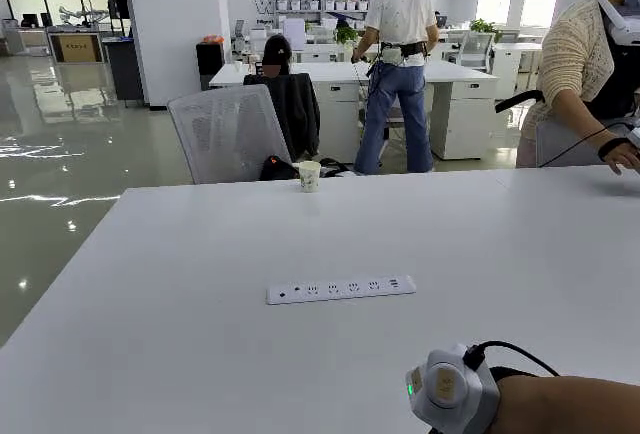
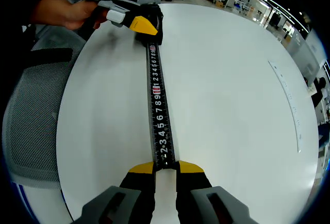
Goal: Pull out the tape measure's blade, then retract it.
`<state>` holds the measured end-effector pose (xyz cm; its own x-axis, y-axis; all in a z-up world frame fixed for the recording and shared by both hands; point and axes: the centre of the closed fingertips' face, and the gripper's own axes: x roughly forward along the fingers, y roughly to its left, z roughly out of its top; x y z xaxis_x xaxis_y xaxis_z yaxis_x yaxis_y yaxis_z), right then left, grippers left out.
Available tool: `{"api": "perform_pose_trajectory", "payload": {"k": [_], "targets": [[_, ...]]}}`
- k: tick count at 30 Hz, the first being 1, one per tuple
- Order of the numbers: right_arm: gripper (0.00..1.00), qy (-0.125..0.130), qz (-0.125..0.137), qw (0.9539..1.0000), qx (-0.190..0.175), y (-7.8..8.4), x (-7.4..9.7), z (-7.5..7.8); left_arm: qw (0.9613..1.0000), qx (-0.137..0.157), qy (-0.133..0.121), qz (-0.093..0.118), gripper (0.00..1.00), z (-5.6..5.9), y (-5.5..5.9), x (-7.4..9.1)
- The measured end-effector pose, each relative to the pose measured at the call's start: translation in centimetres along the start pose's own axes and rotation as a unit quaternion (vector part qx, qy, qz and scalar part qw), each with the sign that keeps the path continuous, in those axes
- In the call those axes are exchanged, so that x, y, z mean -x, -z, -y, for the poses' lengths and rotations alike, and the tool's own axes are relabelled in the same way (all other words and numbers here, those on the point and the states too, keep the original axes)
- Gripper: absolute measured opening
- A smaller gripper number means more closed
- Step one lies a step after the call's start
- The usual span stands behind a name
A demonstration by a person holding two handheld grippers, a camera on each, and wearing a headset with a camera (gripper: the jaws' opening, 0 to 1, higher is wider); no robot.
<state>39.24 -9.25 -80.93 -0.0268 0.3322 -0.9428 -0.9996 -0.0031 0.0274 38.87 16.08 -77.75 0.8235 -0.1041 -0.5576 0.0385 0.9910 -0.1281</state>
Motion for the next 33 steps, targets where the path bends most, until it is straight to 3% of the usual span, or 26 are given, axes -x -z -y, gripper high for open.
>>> {"api": "perform_pose_trajectory", "payload": {"k": [33], "targets": [[0.11,0.002,0.001,1.0,-0.001,-1.1,-0.3,-0.1,1.0,-0.002,0.001,-0.007,0.62,0.0,0.1,0.0]]}}
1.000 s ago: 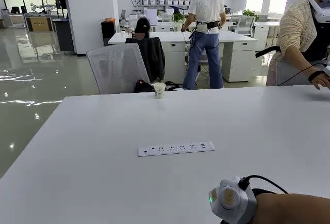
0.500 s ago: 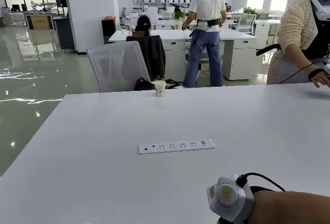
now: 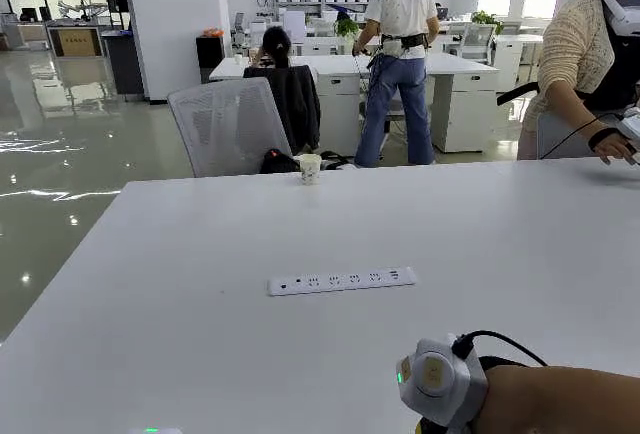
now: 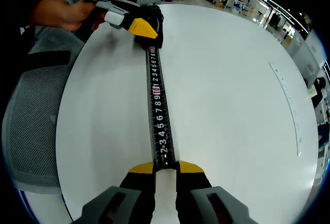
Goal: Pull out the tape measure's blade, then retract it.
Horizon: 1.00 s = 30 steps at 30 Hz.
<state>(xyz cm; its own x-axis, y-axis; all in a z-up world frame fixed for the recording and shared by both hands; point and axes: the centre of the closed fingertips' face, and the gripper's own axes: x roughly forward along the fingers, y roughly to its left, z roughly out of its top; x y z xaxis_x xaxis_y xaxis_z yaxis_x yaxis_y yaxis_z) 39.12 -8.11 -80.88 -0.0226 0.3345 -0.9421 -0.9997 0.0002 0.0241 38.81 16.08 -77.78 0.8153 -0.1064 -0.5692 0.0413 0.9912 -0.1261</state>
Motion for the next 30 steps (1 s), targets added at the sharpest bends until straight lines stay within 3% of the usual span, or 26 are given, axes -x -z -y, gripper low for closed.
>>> {"api": "perform_pose_trajectory", "payload": {"k": [30], "targets": [[0.11,0.0,0.005,1.0,-0.003,-1.2,-0.5,0.0,1.0,0.0,0.002,-0.006,0.61,0.1,0.0,0.0]]}}
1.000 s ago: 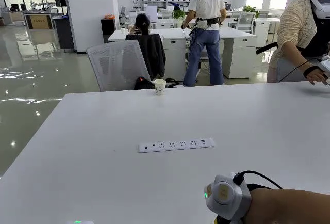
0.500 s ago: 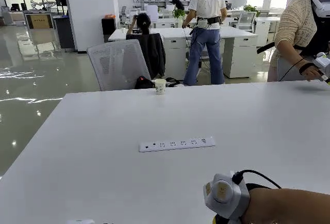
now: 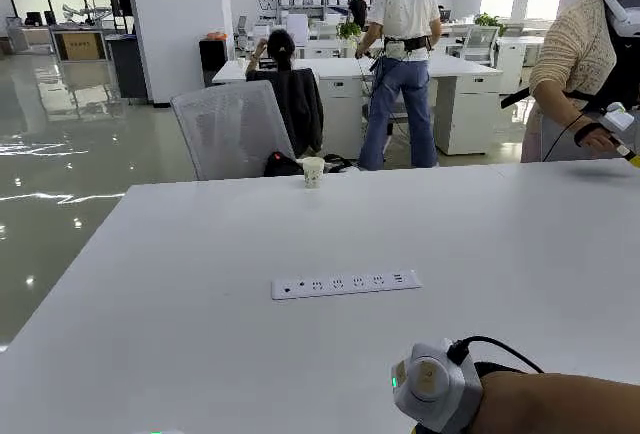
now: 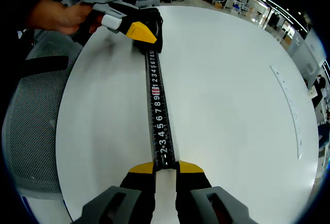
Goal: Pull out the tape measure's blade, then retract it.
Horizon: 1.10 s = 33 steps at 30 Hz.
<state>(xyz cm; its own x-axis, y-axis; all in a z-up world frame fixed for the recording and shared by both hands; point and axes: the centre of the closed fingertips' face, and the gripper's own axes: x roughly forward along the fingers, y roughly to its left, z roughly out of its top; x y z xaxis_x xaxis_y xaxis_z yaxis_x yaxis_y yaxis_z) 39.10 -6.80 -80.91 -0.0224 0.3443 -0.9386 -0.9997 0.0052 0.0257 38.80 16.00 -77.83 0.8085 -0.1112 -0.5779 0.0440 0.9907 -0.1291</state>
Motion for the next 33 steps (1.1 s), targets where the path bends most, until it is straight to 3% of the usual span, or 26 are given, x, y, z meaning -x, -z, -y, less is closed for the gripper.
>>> {"api": "perform_pose_trajectory", "payload": {"k": [33], "targets": [[0.11,0.001,0.005,1.0,0.008,-1.8,-0.7,-0.2,0.9999,0.002,0.002,-0.011,0.61,0.0,0.1,0.0]]}}
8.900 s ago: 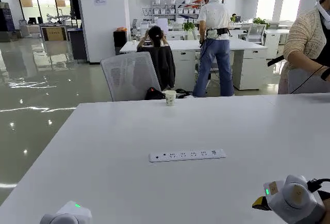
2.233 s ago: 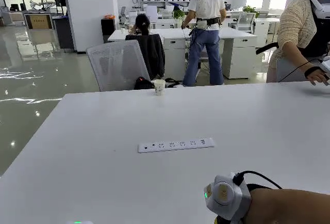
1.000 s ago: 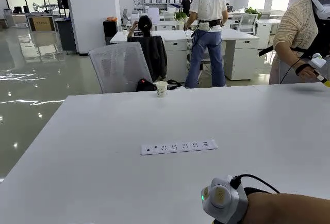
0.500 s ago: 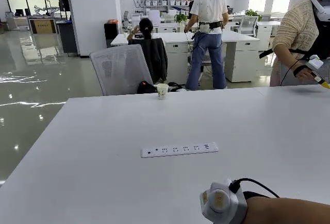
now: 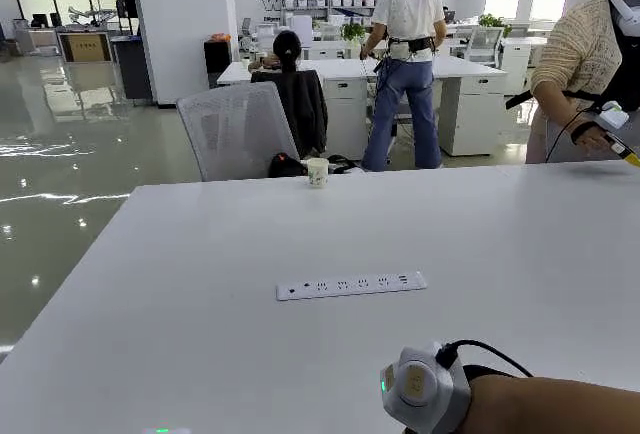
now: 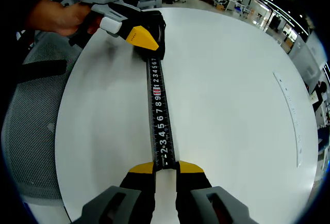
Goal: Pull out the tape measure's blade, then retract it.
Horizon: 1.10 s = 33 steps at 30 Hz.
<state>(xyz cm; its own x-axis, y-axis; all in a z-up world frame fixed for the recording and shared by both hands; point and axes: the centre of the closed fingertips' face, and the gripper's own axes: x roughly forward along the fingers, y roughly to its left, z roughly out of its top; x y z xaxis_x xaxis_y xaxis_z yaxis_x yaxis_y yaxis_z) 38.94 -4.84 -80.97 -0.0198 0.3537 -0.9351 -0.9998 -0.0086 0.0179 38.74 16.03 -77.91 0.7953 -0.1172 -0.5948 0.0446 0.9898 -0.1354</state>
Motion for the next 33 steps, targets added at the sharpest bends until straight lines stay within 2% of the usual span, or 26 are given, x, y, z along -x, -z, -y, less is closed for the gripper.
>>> {"api": "perform_pose_trajectory", "payload": {"k": [33], "targets": [[0.11,0.0,0.009,1.0,0.0,-2.1,-0.7,-0.3,1.0,0.001,0.003,-0.005,0.61,0.0,0.0,0.0]]}}
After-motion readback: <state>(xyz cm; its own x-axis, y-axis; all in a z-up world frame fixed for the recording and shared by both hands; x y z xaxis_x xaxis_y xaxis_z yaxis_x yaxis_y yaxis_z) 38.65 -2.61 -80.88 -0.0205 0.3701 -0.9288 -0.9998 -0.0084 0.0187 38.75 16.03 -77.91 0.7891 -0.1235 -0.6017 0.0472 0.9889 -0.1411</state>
